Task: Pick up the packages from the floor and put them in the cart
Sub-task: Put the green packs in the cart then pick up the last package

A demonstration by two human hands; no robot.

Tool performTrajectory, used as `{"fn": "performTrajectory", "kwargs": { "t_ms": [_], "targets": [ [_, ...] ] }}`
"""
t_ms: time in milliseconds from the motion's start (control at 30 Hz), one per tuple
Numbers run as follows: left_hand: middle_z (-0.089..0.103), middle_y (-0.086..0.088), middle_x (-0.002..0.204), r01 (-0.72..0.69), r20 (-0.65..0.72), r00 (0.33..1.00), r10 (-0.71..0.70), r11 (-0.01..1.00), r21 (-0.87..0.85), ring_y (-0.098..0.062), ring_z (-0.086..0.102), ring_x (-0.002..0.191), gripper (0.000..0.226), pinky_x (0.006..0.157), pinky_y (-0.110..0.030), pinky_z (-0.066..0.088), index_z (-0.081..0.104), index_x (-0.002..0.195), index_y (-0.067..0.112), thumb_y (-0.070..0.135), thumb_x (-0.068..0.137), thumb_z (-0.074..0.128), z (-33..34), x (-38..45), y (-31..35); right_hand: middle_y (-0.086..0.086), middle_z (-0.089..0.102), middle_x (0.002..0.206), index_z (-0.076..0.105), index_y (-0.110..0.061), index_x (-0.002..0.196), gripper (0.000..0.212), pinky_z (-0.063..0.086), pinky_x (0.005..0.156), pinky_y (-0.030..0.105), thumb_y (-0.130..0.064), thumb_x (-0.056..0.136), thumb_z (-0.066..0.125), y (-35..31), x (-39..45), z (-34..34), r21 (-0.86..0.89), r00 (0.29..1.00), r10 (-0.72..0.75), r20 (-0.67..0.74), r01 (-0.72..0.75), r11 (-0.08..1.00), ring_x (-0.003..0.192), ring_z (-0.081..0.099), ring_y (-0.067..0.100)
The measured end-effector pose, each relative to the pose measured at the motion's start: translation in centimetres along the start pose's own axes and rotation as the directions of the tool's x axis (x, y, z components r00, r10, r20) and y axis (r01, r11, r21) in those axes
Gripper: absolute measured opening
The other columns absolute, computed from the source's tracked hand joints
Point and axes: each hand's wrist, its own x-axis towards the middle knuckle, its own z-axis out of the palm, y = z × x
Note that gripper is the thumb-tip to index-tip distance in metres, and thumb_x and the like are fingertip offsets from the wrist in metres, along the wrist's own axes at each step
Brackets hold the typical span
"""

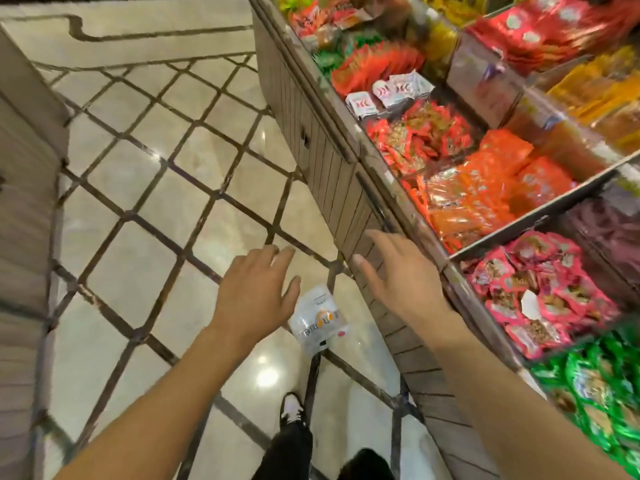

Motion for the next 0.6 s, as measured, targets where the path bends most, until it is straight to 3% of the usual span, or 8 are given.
{"fn": "performTrajectory", "kwargs": {
  "t_ms": [167,267,333,467,600],
  "targets": [
    [0.07,-0.013,0.098,0.078,0.109,0.991,-0.072,0.995,-0.056,-0.038,0.067,0.083,0.047,0.072,-0.045,0.054,0.063,0.127,0.008,0.037,0.091,0.053,11.2,2.3,-1.9,0.01,0.071,0.109,0.066,-0.014,0.129,0.047,0.059,0.069,0.044,-0.049,0.1,0.053,4.7,3.3,11.8,0.014,0.998,0.014,0.067,-0.015,1.0,0.096,0.068,0.037],
    [0.071,-0.013,0.098,0.15,0.118,0.983,-0.138,0.984,-0.1,-0.039,0.068,0.084,0.046,0.067,-0.046,0.057,0.064,0.125,0.01,0.039,0.09,0.058,20.0,3.5,-3.6,0.01,0.069,0.119,0.062,-0.015,0.136,0.046,0.056,0.076,0.045,-0.045,0.101,0.056,8.3,5.0,19.8,0.005,0.981,0.052,0.186,-0.054,0.999,0.108,0.064,0.036],
    [0.072,-0.012,0.098,0.226,0.131,0.969,-0.208,0.964,-0.143,-0.039,0.068,0.087,0.047,0.065,-0.047,0.057,0.064,0.126,0.011,0.04,0.089,0.06,26.8,4.0,-4.9,0.011,0.07,0.122,0.063,-0.014,0.136,0.048,0.054,0.081,0.044,-0.045,0.1,0.057,11.2,5.7,26.1,0.043,0.983,0.046,0.177,-0.055,0.998,0.111,0.064,0.037],
    [0.072,-0.013,0.094,0.286,0.137,0.955,-0.265,0.943,-0.168,-0.04,0.067,0.086,0.047,0.066,-0.043,0.053,0.065,0.127,0.009,0.037,0.089,0.064,41.0,3.2,-7.5,0.015,0.068,0.124,0.062,-0.009,0.137,0.048,0.047,0.075,0.04,-0.04,0.101,0.059,17.0,6.5,40.6,0.097,0.963,0.082,0.257,-0.11,0.989,0.109,0.066,0.039],
    [0.07,-0.014,0.095,0.358,0.207,0.922,-0.326,0.923,-0.139,-0.04,0.067,0.082,0.052,0.065,-0.042,0.05,0.06,0.133,0.009,0.039,0.092,0.069,53.9,1.5,-9.8,0.011,0.055,0.144,0.044,-0.018,0.152,0.058,0.045,0.101,0.044,-0.05,0.104,0.049,22.2,7.3,53.5,-0.078,0.899,0.155,0.41,-0.135,0.988,0.134,0.05,0.034]
  ]
}}
